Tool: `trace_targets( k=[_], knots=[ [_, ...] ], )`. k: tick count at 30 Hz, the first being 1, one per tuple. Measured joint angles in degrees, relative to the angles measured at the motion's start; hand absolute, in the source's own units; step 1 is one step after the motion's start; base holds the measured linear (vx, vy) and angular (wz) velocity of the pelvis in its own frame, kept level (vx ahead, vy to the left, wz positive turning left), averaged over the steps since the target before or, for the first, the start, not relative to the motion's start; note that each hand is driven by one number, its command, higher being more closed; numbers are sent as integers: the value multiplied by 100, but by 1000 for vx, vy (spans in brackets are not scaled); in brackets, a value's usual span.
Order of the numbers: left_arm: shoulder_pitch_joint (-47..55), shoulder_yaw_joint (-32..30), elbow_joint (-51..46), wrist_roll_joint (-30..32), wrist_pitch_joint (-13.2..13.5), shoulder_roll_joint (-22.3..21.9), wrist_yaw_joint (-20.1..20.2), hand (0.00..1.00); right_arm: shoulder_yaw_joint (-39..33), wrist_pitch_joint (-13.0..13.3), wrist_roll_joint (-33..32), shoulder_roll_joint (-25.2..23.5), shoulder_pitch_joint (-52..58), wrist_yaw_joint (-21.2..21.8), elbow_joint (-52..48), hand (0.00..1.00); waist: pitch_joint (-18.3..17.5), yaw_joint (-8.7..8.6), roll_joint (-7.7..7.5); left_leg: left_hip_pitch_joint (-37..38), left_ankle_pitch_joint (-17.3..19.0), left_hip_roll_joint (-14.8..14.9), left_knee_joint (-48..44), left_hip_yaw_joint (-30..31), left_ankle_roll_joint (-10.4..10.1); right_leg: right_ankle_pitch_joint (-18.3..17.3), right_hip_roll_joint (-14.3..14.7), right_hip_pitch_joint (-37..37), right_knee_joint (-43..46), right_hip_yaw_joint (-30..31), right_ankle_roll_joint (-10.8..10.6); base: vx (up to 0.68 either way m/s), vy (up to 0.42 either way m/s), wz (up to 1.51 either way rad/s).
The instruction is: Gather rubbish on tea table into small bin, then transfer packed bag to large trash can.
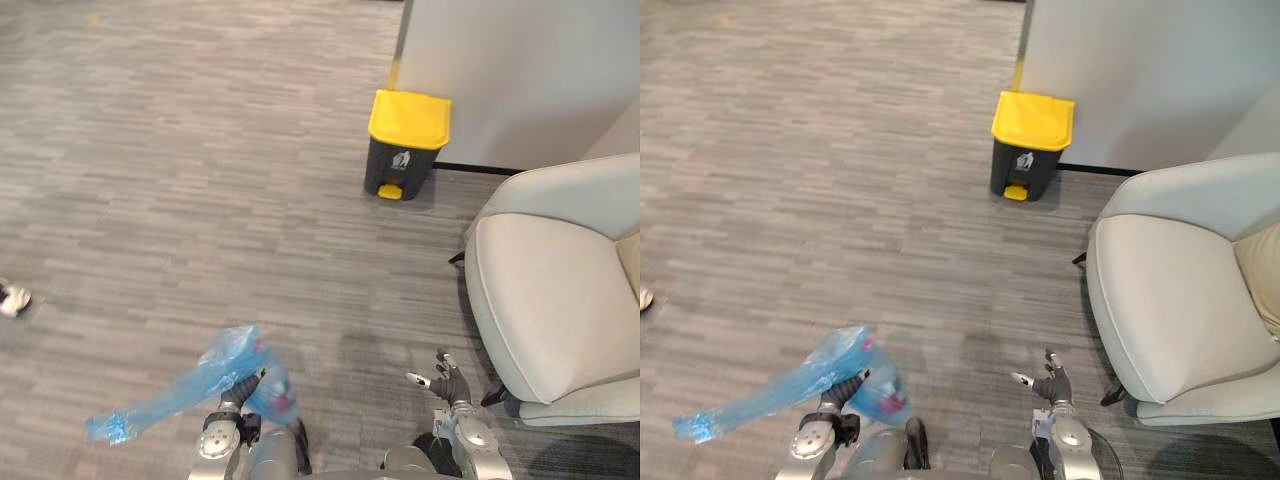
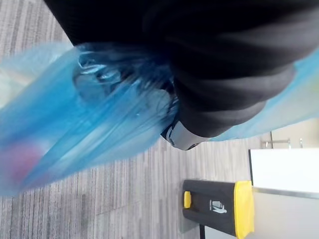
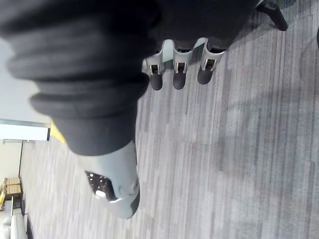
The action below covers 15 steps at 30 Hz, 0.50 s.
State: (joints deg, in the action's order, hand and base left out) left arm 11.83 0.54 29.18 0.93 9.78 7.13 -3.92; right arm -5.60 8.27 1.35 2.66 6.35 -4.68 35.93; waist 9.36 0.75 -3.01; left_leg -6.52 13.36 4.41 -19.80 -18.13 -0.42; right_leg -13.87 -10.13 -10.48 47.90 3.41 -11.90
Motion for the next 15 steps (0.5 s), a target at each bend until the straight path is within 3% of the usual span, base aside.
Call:
trace_targets(
  k=[3, 4, 6, 7, 8, 11, 13, 14, 15],
  knots=[
    [1, -14, -7, -6, -6, 164, -39, 100, 28, -3, 109, 12, -32, -3, 60, 0, 44, -27, 39, 470, 202, 122, 164, -152, -85, -310, 5, -703, 294, -786, 568, 335, -74, -26],
    [-16, -48, -7, -12, -4, 222, -60, 100, 150, -5, 124, 56, -92, -7, 132, 0, 46, -75, 32, 656, 233, 214, 265, -204, -148, -372, 10, -962, -51, -1200, 699, 485, -182, -17],
    [-50, -171, 28, -21, -4, 236, -136, 100, 334, -8, 153, 146, -299, -8, 315, 0, 56, -136, 46, 917, 281, 423, 372, -297, -347, -144, 139, -1232, -1211, -1847, 932, 459, -183, -18],
    [-72, -194, 91, -23, 2, 353, -134, 100, 419, -7, 160, 178, -325, -9, 353, 0, 28, -156, -33, 1117, 345, 353, 432, -298, -539, 969, 302, -1192, -2352, -2044, 1214, 637, -176, -28],
    [-181, -236, 273, -22, -12, 236, -139, 100, 422, -19, 177, 327, -364, -13, 467, 0, 8, -125, 137, 1283, 400, 580, 515, -178, -646, 1299, 539, -1051, -2429, -2052, 1659, 643, -175, -32],
    [-386, -232, 348, -11, 5, 139, -112, 100, 289, -37, 180, 478, -486, -13, 458, 0, 24, -235, 383, 1318, 90, 679, 544, 60, -841, 843, 638, -1056, -2306, -2133, 1689, 478, -159, -5],
    [-552, -231, 456, -5, 2, 54, -98, 100, 140, -108, 175, 509, -449, -13, 512, 0, 54, -326, 451, 1213, -201, 788, -32, 251, -1013, 676, 661, -700, -2428, -2246, 1663, 383, -114, 22],
    [-549, -235, 495, -5, 2, -37, -94, 100, 150, -123, 167, 512, -340, -12, 509, 0, 65, -317, 455, 1042, -532, 916, -871, 423, -1043, 645, 735, -212, -2733, -2256, 1647, 451, -101, -7],
    [-484, -233, 487, -6, 13, -162, -25, 100, 213, -122, 153, 438, -267, -12, 411, 0, 79, -245, 443, 621, -744, 1175, -2267, 466, -1029, 642, 842, 390, -3180, -2180, 1651, 413, -74, -23]
  ],
)
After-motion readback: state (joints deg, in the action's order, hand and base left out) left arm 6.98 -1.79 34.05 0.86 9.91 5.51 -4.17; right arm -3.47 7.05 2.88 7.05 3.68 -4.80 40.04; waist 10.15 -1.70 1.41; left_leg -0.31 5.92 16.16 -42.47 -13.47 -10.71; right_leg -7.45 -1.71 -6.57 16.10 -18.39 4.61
